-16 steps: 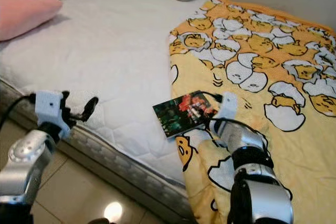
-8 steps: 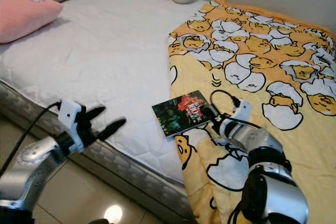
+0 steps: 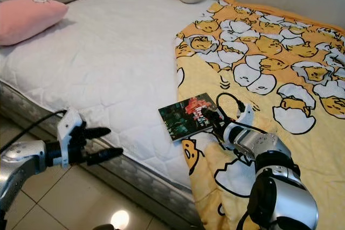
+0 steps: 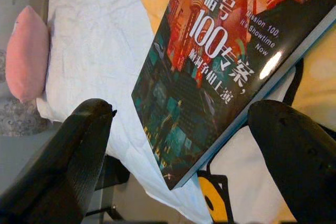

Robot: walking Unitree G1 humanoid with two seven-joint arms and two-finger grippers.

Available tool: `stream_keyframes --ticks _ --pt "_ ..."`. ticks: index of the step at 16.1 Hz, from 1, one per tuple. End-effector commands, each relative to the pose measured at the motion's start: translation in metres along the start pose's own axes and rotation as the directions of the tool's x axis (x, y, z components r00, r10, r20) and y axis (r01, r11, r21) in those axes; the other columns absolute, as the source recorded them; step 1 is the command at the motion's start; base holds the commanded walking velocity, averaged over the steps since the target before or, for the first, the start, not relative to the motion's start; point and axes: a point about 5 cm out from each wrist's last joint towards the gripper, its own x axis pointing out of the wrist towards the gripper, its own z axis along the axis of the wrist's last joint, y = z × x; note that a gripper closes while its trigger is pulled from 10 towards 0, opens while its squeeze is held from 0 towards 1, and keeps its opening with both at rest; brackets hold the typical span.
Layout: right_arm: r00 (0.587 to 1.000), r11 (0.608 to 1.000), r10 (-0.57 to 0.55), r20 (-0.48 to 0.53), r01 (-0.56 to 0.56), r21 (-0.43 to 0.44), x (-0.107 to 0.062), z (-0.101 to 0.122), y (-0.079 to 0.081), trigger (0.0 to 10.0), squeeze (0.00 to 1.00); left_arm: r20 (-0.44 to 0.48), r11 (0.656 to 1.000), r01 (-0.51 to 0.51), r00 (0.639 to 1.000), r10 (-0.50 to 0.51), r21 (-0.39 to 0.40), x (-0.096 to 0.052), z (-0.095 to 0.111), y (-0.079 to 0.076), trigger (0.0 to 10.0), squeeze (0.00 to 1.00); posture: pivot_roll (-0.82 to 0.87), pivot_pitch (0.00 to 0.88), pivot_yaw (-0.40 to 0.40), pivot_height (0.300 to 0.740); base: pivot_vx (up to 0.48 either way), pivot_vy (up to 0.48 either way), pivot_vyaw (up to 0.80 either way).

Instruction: Clean up the room

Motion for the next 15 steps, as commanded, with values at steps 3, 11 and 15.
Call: stream_keyframes --ticks 3,11,15 --pt "1.0 0.998 -0.003 -0.003 0.003 -0.069 -0.01 0.009 -0.005 10.0 1.0 -0.014 0.998 -0.032 0.999 0.033 0.056 -0.001 -0.002 0.004 10.0 0.0 0.04 0.0 -0.014 0.74 0.0 0.0 0.0" --pt "1.0 0.997 0.002 0.006 -0.002 -0.071 -0.006 0.005 -0.004 10.0 1.0 0.077 0.947 -0.225 0.974 0.213 0.23 0.017 -0.014 0.01 10.0 0.0 0.04 0.0 -0.001 0.74 0.0 0.0 0.0" --pt "0.999 0.999 -0.008 0.05 0.01 -0.032 0.002 0.006 0.002 10.0 1.0 0.123 0.941 -0.252 0.966 0.23 0.227 0.01 -0.016 0.009 10.0 0.0 0.06 0.0 0.001 0.74 0.0 0.0 0.0"
